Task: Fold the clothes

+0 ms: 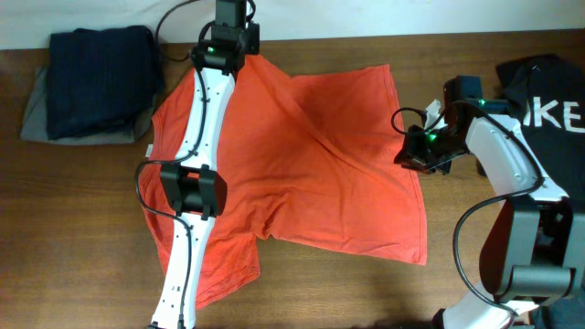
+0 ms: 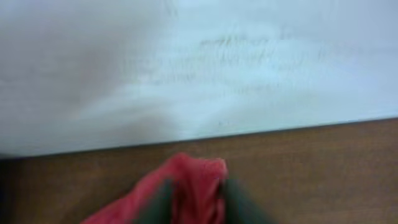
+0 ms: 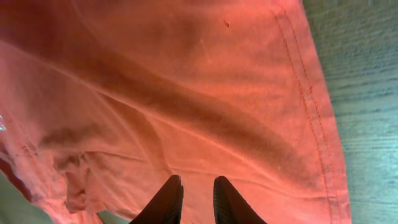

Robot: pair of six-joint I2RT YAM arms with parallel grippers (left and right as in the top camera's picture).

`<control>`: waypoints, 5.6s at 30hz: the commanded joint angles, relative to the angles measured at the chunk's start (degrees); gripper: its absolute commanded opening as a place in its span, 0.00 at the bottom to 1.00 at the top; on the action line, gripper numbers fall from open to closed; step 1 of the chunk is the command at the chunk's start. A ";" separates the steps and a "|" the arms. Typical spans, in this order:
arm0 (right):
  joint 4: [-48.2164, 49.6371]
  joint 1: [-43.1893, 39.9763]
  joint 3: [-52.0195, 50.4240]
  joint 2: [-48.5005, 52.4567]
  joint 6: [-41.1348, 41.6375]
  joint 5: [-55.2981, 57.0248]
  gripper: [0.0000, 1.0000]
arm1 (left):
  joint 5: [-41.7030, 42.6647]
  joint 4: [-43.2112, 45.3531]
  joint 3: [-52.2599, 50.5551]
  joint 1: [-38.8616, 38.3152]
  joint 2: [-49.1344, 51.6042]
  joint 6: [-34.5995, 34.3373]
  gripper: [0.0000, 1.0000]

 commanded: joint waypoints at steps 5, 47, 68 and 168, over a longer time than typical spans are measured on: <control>3.89 0.42 0.85 0.42 -0.20 0.57 0.19 | -1.57 -1.57 0.90 -0.17 1.14 -0.68 0.99; 32.52 5.86 30.42 30.14 4.68 6.58 0.08 | -5.53 -37.94 2.54 0.68 -1.18 -3.91 0.99; 38.40 6.34 30.42 36.74 6.54 11.85 0.04 | -3.26 -43.52 2.43 0.68 -1.18 -3.91 0.99; -29.66 -5.66 5.99 -27.10 2.91 18.56 0.99 | 0.70 -42.40 -101.15 9.86 -84.39 -25.20 0.99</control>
